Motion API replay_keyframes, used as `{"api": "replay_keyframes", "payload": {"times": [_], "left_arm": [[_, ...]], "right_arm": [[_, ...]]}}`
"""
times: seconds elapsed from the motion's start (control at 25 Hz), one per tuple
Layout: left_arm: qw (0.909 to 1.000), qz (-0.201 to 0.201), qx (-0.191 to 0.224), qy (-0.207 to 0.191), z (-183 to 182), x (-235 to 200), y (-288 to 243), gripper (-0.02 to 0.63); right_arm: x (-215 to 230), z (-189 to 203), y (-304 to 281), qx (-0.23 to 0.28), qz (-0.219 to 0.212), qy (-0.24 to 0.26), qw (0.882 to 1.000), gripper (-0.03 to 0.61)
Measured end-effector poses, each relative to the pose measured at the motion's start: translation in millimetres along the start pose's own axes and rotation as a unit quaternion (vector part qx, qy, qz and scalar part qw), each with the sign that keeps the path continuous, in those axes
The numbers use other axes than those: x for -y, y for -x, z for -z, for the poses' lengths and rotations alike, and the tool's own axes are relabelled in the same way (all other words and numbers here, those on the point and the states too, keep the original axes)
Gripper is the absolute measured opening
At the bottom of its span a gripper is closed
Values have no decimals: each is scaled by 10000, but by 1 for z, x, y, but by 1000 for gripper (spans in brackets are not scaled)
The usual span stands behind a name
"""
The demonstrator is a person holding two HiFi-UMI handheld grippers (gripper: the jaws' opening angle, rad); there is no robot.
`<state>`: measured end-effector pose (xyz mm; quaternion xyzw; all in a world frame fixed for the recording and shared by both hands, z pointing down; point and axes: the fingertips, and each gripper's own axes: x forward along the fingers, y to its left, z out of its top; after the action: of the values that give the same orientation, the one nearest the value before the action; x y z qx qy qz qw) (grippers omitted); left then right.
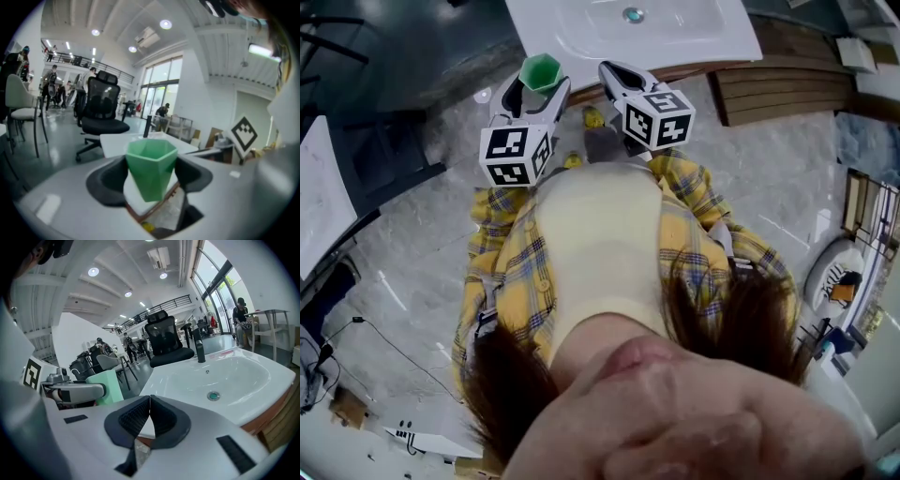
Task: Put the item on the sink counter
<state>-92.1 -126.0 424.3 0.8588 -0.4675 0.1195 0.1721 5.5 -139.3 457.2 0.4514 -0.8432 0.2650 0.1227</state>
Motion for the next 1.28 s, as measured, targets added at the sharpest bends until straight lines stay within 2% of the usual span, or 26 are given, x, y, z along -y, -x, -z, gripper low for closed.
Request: {"api": "replay_keyframes", "payload": {"times": [0.52,1.28], "left_arm": [[9987,-513,45,-24,-27,-31,-51,312],[9952,-974,-10,-67,-34,-80,-122,313]], "right_arm": [[35,-31,-38,-184,-336,116,9992,14],[71,-43,-85,-485,-645,102,9967,14]]}}
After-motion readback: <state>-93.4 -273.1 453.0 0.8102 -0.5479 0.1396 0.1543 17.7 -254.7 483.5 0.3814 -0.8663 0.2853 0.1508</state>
